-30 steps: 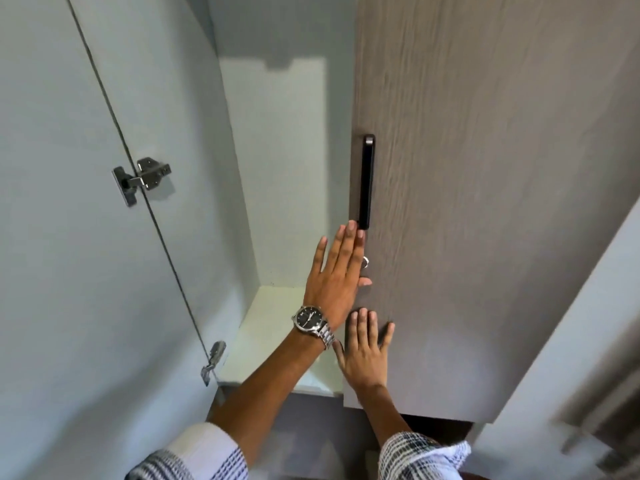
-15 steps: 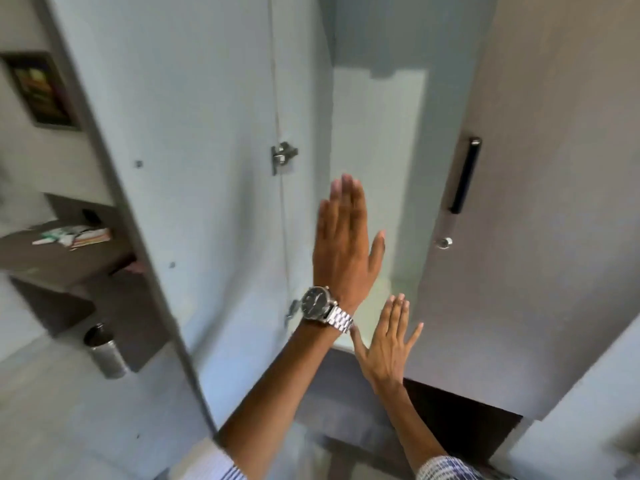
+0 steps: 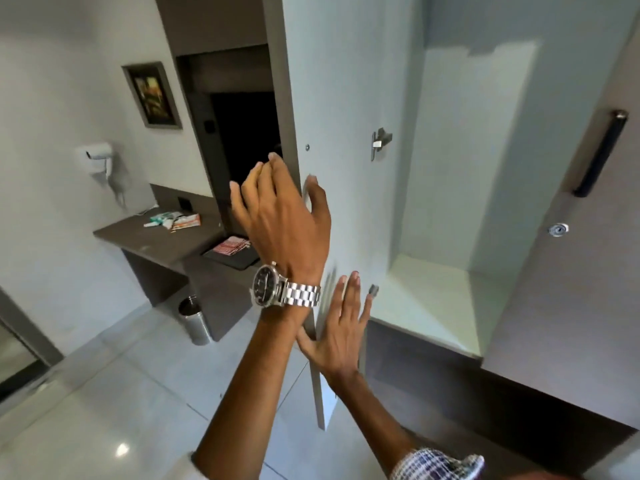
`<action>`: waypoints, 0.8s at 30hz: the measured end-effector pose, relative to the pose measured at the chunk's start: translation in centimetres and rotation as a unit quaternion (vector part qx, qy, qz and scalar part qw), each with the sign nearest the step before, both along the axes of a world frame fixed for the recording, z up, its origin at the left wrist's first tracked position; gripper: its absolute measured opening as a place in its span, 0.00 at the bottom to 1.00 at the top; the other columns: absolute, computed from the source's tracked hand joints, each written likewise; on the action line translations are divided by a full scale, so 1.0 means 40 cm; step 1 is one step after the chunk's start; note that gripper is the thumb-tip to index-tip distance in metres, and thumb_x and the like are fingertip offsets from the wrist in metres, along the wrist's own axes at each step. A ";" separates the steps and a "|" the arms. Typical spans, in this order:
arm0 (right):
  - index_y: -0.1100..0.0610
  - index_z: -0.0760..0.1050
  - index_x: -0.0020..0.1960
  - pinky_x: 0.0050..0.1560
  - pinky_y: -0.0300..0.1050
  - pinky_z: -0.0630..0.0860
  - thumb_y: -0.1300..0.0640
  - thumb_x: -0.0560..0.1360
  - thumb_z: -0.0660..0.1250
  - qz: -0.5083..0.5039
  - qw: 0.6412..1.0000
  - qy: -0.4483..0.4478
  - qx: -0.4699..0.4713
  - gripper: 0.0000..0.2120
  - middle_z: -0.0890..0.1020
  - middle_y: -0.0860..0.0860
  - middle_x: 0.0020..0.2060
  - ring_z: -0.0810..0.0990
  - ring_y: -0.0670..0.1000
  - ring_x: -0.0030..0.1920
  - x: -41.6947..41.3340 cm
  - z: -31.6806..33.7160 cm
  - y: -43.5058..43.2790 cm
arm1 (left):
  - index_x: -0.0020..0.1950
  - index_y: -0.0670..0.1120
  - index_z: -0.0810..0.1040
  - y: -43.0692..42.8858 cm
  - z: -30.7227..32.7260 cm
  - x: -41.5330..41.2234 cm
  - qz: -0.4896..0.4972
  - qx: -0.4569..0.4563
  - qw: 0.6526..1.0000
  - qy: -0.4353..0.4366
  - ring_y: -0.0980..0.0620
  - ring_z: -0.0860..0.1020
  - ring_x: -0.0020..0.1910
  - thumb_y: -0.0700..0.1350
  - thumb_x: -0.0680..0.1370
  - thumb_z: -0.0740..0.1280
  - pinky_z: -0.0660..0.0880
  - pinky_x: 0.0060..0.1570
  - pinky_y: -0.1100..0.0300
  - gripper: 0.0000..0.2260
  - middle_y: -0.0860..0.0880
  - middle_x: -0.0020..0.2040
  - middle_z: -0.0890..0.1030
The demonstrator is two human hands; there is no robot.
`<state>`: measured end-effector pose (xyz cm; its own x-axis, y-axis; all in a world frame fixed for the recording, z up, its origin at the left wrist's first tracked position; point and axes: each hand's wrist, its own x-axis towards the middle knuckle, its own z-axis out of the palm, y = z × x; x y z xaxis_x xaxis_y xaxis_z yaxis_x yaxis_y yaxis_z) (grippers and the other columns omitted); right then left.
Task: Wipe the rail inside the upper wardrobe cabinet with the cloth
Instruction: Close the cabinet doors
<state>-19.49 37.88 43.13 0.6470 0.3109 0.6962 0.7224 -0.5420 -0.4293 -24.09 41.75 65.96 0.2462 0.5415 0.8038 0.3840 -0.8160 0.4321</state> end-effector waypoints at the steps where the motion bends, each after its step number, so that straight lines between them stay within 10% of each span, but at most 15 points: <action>1: 0.59 0.37 0.81 0.74 0.76 0.52 0.32 0.66 0.72 -0.009 1.000 -0.006 0.004 0.63 0.42 0.60 0.81 0.46 0.63 0.80 0.015 -0.008 -0.025 | 0.73 0.41 0.72 -0.018 0.001 -0.002 -0.013 0.005 1.000 -0.018 0.45 0.70 0.72 0.55 0.81 0.62 0.64 0.73 0.40 0.25 0.45 0.69 0.78; 7: 0.58 0.41 0.82 0.76 0.68 0.56 0.40 0.69 0.73 -0.046 0.994 -0.091 0.039 0.57 0.45 0.60 0.81 0.51 0.62 0.80 0.089 -0.061 -0.258 | 0.71 0.42 0.74 -0.159 -0.072 0.057 -0.186 0.116 0.969 -0.119 0.44 0.69 0.73 0.57 0.79 0.65 0.69 0.67 0.43 0.26 0.43 0.69 0.77; 11: 0.58 0.47 0.81 0.75 0.64 0.61 0.47 0.78 0.70 -0.139 0.974 -0.169 0.058 0.44 0.57 0.63 0.78 0.57 0.59 0.79 0.165 -0.061 -0.441 | 0.78 0.37 0.59 -0.266 -0.157 0.195 -0.328 0.161 0.928 -0.078 0.41 0.59 0.79 0.57 0.81 0.60 0.62 0.74 0.39 0.33 0.39 0.78 0.64; 16: 0.58 0.38 0.81 0.78 0.64 0.43 0.56 0.84 0.58 -0.224 0.953 -0.187 -0.074 0.36 0.40 0.53 0.81 0.41 0.55 0.81 0.340 -0.035 -0.591 | 0.79 0.43 0.32 -0.398 -0.210 0.462 -0.445 0.209 0.869 0.052 0.40 0.50 0.81 0.67 0.80 0.53 0.54 0.78 0.36 0.44 0.37 0.81 0.53; 24: 0.61 0.76 0.68 0.73 0.67 0.49 0.47 0.78 0.67 -0.322 0.904 -0.170 -0.224 0.24 0.79 0.58 0.67 0.39 0.53 0.81 0.616 0.025 -0.741 | 0.79 0.47 0.30 -0.478 -0.257 0.822 -0.424 0.262 0.867 0.011 0.39 0.47 0.81 0.65 0.82 0.54 0.45 0.74 0.26 0.41 0.41 0.82 0.50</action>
<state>5.17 8.22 44.12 0.5667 0.2451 0.7866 0.2438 -0.9619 0.1240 8.80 22.62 55.67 0.3957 -0.2796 0.8748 -0.4455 -0.8914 -0.0834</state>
